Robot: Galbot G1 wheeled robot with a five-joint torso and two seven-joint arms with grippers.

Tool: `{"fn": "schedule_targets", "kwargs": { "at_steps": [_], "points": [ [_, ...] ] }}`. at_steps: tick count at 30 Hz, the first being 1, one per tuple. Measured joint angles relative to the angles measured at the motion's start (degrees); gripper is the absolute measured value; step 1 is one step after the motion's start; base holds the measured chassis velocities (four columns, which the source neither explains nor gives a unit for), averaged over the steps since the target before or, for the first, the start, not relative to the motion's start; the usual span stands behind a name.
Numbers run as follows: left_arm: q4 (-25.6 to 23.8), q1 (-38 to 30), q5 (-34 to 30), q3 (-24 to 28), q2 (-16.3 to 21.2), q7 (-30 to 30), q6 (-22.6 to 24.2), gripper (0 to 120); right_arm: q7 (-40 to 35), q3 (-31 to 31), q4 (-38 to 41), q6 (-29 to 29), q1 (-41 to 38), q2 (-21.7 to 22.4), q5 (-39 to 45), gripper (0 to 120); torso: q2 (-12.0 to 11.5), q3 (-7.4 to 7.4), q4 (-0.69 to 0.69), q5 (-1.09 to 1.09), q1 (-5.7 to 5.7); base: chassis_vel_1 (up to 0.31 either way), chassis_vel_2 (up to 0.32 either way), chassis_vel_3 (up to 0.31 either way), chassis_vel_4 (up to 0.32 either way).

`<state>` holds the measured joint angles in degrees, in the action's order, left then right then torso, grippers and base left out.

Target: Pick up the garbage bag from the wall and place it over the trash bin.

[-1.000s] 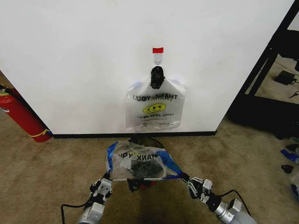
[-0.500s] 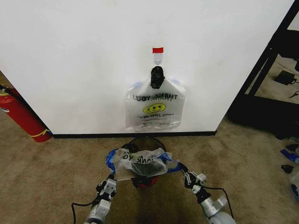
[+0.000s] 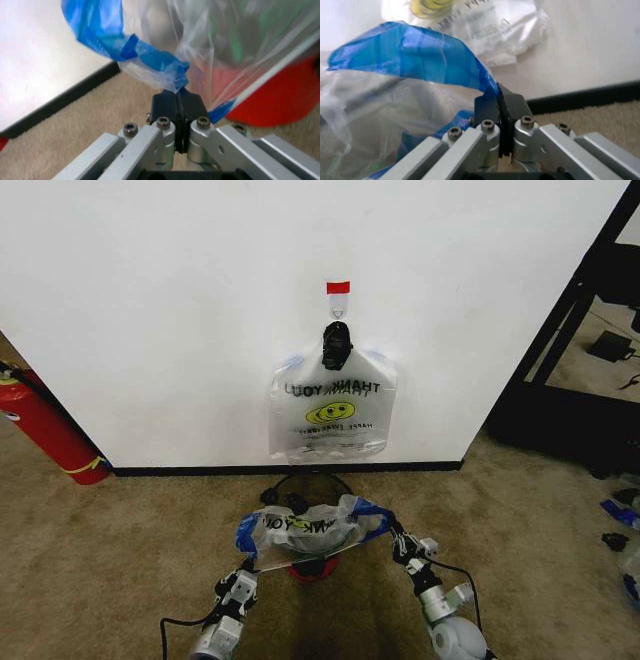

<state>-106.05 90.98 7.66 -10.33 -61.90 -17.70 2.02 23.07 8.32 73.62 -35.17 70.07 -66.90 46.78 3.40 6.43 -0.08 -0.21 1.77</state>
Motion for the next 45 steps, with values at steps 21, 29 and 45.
{"fn": "schedule_targets", "kwargs": {
  "at_steps": [21,29,45],
  "points": [
    [-7.24,7.91,8.12,-10.15,9.81,14.42,-5.87,73,22.15,6.19,3.03,2.46,3.19,15.48,-4.88,76,0.01,0.00,0.00,0.00,0.00,0.000,0.000,0.000,0.000],
    [-8.01,8.16,8.49,-12.95,11.80,16.01,-6.45,98,26.15,5.71,4.93,2.45,1.52,14.97,-5.25,100,0.01,0.00,-0.01,-0.01,0.00,0.000,0.000,0.000,0.000],
    [-19.59,0.01,-12.11,-13.27,18.97,18.09,11.14,100,24.22,1.43,11.58,9.47,-9.11,18.11,-9.57,100,0.01,0.01,0.00,-0.02,0.00,0.000,0.000,0.000,0.000]
  ]
}}
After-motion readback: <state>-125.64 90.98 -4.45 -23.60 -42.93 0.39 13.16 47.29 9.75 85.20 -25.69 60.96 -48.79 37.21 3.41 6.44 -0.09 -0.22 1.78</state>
